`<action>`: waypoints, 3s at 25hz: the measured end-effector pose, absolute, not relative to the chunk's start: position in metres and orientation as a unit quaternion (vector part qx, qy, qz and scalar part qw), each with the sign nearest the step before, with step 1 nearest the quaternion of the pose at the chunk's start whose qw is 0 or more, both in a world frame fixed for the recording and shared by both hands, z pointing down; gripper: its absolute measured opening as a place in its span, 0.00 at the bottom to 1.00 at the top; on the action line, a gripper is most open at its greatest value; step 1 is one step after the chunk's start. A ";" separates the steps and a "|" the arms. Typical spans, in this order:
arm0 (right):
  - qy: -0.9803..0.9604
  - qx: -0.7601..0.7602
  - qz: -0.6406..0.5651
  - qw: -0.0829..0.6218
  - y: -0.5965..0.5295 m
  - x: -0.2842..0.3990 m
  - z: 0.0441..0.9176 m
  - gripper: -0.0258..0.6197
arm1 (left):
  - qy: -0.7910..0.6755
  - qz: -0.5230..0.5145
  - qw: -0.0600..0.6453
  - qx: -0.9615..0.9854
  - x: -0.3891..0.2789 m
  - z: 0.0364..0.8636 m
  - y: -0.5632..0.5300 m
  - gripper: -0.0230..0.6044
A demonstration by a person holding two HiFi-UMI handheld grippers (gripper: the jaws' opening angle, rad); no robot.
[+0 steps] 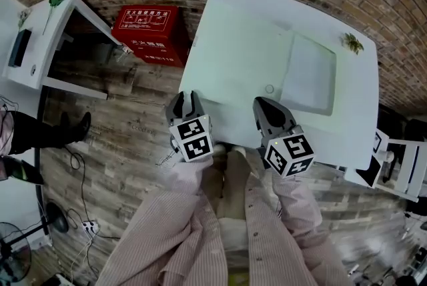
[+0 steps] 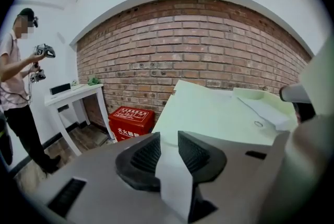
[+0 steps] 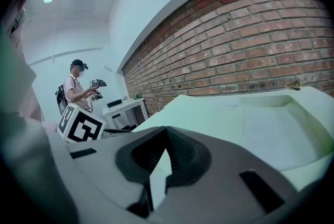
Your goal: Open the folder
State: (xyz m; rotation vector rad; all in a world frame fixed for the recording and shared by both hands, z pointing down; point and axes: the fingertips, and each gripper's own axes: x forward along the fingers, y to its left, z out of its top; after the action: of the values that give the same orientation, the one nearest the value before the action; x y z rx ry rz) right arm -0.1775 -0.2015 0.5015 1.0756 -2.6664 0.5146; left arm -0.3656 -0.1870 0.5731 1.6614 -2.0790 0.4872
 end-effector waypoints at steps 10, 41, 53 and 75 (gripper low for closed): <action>-0.907 0.363 0.182 0.110 -0.191 -0.177 0.507 0.05 | -0.676 0.287 0.145 0.663 -0.347 0.570 -0.195 0.03; -0.889 0.411 0.186 0.078 -0.200 -0.168 0.493 0.05 | -0.576 0.375 0.201 0.698 -0.346 0.605 -0.196 0.03; -0.877 0.445 0.170 0.054 -0.219 -0.114 0.465 0.05 | -0.592 0.344 0.119 0.719 -0.339 0.539 -0.204 0.03; -0.892 0.422 0.163 0.002 -0.238 -0.039 0.432 0.05 | -0.617 0.177 0.085 0.762 -0.246 0.451 -0.216 0.03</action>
State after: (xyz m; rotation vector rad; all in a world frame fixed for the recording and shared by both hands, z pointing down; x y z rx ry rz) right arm -0.0391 -0.2375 0.4316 1.3245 -2.7976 0.5106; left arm -0.2459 -0.2159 0.4510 2.2730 -1.8409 0.5270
